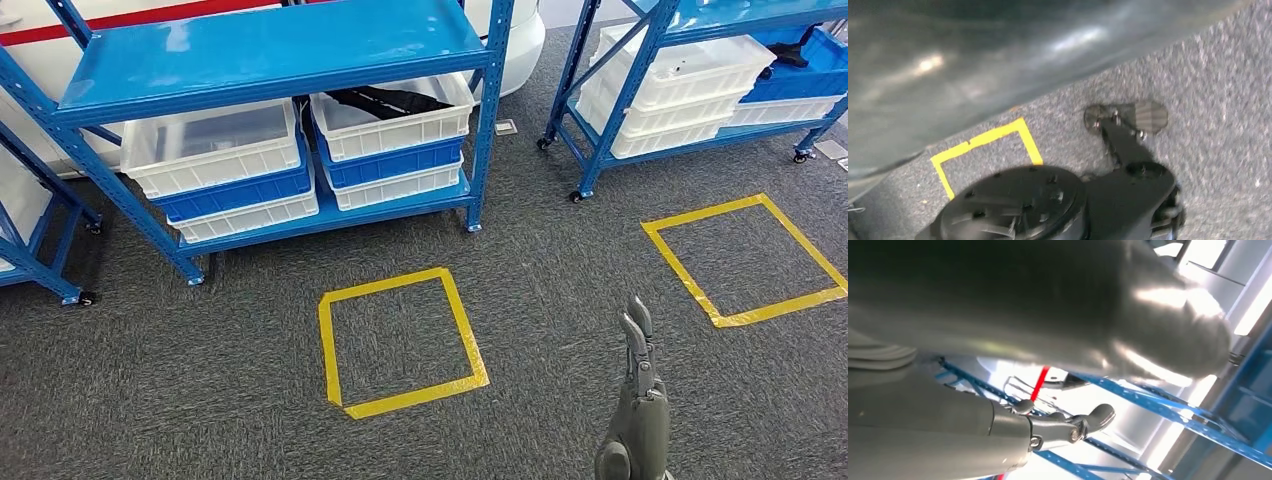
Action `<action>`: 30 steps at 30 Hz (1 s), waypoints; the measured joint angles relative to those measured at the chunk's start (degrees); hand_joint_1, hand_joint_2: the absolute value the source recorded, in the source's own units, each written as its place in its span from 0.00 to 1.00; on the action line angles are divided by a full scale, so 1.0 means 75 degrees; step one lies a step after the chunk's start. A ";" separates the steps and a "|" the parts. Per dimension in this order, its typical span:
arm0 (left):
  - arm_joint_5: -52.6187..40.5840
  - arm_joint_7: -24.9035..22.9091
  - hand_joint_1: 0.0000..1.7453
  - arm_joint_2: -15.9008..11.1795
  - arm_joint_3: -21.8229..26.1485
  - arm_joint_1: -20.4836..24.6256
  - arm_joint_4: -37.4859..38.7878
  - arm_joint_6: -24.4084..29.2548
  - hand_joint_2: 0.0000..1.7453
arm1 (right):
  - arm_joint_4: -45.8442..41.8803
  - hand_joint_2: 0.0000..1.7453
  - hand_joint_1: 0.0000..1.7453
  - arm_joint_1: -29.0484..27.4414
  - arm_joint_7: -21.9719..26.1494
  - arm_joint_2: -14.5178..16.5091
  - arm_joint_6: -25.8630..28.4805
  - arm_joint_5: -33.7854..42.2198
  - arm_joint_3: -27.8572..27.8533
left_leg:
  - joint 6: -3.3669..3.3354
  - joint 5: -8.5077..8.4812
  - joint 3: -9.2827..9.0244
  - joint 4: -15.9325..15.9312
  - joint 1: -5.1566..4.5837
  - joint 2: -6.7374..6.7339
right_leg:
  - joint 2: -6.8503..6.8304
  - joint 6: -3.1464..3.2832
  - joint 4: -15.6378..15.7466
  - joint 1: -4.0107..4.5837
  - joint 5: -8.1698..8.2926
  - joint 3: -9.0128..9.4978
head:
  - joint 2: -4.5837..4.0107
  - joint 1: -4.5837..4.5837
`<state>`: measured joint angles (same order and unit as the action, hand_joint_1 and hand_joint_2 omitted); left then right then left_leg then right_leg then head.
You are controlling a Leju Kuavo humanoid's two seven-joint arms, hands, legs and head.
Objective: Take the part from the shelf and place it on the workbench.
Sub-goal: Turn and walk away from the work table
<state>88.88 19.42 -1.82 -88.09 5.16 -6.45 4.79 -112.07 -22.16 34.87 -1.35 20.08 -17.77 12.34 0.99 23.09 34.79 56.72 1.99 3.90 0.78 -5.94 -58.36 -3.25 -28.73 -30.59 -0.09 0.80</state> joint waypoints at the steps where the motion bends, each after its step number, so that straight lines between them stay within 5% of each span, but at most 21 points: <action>1: 0.0001 -0.0017 0.00 -0.0007 -0.0001 -0.0002 0.0006 -0.0003 0.00 | 0.0007 0.00 0.00 0.0001 -0.0007 -0.0002 0.0001 0.0000 0.0004 | 0.0071 0.0049 0.0005 0.0052 -0.0016 0.0004 | 0.0010 0.0103 0.0037 0.0010 0.0014 0.0021 | 0.0000 -0.0009; 3: 0.0001 -0.0044 0.00 0.0010 -0.0002 -0.0007 0.0006 -0.0007 0.00 | 0.0013 0.00 0.00 -0.0006 -0.0013 -0.0007 0.0001 0.0000 0.0013 | 0.0142 0.0096 -0.0025 0.0063 -0.0003 0.0016 | 0.0006 0.0369 -0.0031 0.0042 0.0018 0.0006 | 0.0000 -0.0072; 5: 0.0002 -0.0055 0.00 0.0016 -0.0002 -0.0011 0.0006 -0.0009 0.00 | 0.0015 0.00 0.00 -0.0006 -0.0013 -0.0004 0.0001 -0.0001 0.0025 | 0.0149 0.0220 0.0031 0.0258 0.0039 -0.0115 | -0.0037 0.0493 -0.0031 0.0069 0.0043 0.0055 | 0.0000 -0.0115; 8: 0.0001 -0.0057 0.00 0.0020 -0.0002 0.0002 0.0006 -0.0012 0.00 | 0.0015 0.00 0.00 -0.0016 -0.0012 -0.0002 0.0001 -0.0003 0.0033 | 0.0114 0.0899 0.0666 0.1623 0.0018 -0.0412 | -0.0109 0.0573 -0.0028 0.0155 0.0048 0.0088 | 0.0000 -0.0140; 10: 0.0002 -0.0057 0.00 0.0022 -0.0002 -0.0001 0.0006 -0.0012 0.00 | 0.0015 0.00 0.00 -0.0017 -0.0012 -0.0002 0.0001 -0.0003 0.0035 | 0.0057 0.1141 0.1100 0.2444 -0.0010 -0.0453 | -0.0153 0.0619 -0.0030 0.0231 0.0016 0.0105 | 0.0000 -0.0141; 11: 0.0002 -0.0057 0.00 0.0022 -0.0002 -0.0006 0.0006 -0.0012 0.00 | 0.0015 0.00 0.00 -0.0016 -0.0012 -0.0002 0.0001 -0.0003 0.0036 | -0.0001 0.1031 0.1111 0.2419 -0.0038 -0.0455 | -0.0170 0.0648 -0.0030 0.0263 -0.0006 0.0131 | 0.0000 -0.0141; 13: 0.0003 -0.0057 0.00 0.0022 -0.0002 -0.0011 0.0006 -0.0012 0.00 | 0.0015 0.00 0.00 -0.0013 -0.0012 -0.0001 0.0001 -0.0003 0.0038 | -0.0171 0.0518 0.0746 0.1602 -0.0132 -0.0467 | -0.0194 0.0687 -0.0029 0.0304 -0.0064 0.0209 | 0.0000 -0.0139; 16: 0.0004 -0.0056 0.00 0.0008 -0.0002 0.0001 0.0008 -0.0004 0.00 | 0.0015 0.00 0.00 -0.0014 -0.0012 0.0000 0.0001 -0.0001 0.0042 | -0.0321 0.0159 0.0208 0.0507 -0.0303 -0.0546 | -0.0209 0.0627 -0.0023 0.0361 -0.0172 0.0237 | 0.0000 -0.0135; 20: 0.0004 -0.0052 0.00 0.0023 -0.0004 0.0007 0.0007 -0.0001 0.00 | 0.0014 0.00 0.00 -0.0006 -0.0012 -0.0002 0.0003 0.0012 0.0042 | -0.0353 0.0197 0.0093 0.0304 -0.0329 -0.0500 | -0.0240 0.0504 -0.0045 0.0351 -0.0293 0.0256 | 0.0000 -0.0135; 22: 0.0003 -0.0049 0.00 0.0032 -0.0005 0.0014 0.0007 0.0002 0.00 | 0.0014 0.00 0.00 -0.0001 -0.0015 -0.0006 0.0007 0.0020 0.0044 | -0.0404 0.0194 0.0014 0.0212 -0.0294 -0.0470 | -0.0202 0.0527 -0.0666 0.0354 -0.0566 -0.0056 | 0.0000 -0.0116; 25: 0.0004 -0.0048 0.00 0.0032 -0.0005 0.0023 0.0008 0.0004 0.00 | 0.0026 0.00 0.00 -0.0012 -0.0018 -0.0010 0.0010 0.0037 0.0053 | -0.0463 0.0264 -0.0036 0.0206 -0.0319 -0.0421 | -0.0146 0.0540 -0.2052 0.0348 -0.0968 -0.0969 | 0.0000 -0.0112; 27: 0.0004 -0.0049 0.00 0.0041 -0.0005 0.0016 0.0007 0.0002 0.00 | 0.0036 0.00 0.00 -0.0014 -0.0018 -0.0012 0.0010 0.0045 0.0055 | -0.0454 0.0332 -0.0123 0.0208 -0.0320 -0.0374 | -0.0137 0.0392 -0.1886 0.0344 -0.0660 -0.1087 | 0.0000 -0.0107; 29: 0.0004 -0.0049 0.00 0.0057 -0.0005 0.0017 0.0006 0.0002 0.00 | 0.0039 0.00 0.00 -0.0012 -0.0018 -0.0012 0.0010 0.0044 0.0057 | -0.0406 0.0415 -0.0237 0.0215 -0.0327 -0.0326 | -0.0134 0.0257 -0.0838 0.0339 -0.0067 -0.0728 | 0.0000 -0.0101; 30: 0.0004 -0.0049 0.00 0.0063 -0.0005 0.0019 0.0006 0.0002 0.00 | 0.0039 0.00 0.00 -0.0012 -0.0019 -0.0011 0.0010 0.0044 0.0059 | -0.0374 0.0463 -0.0274 0.0224 -0.0345 -0.0306 | -0.0130 0.0265 -0.0400 0.0336 0.0144 -0.0546 | 0.0000 -0.0101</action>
<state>88.91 19.05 -1.35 -88.13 5.30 -6.40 4.81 -111.78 -22.26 34.73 -1.44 20.15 -17.44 12.78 -1.82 26.57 32.74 58.40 -0.60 1.60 -0.19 -3.96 -61.36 -0.73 -27.65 -34.68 -0.09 0.04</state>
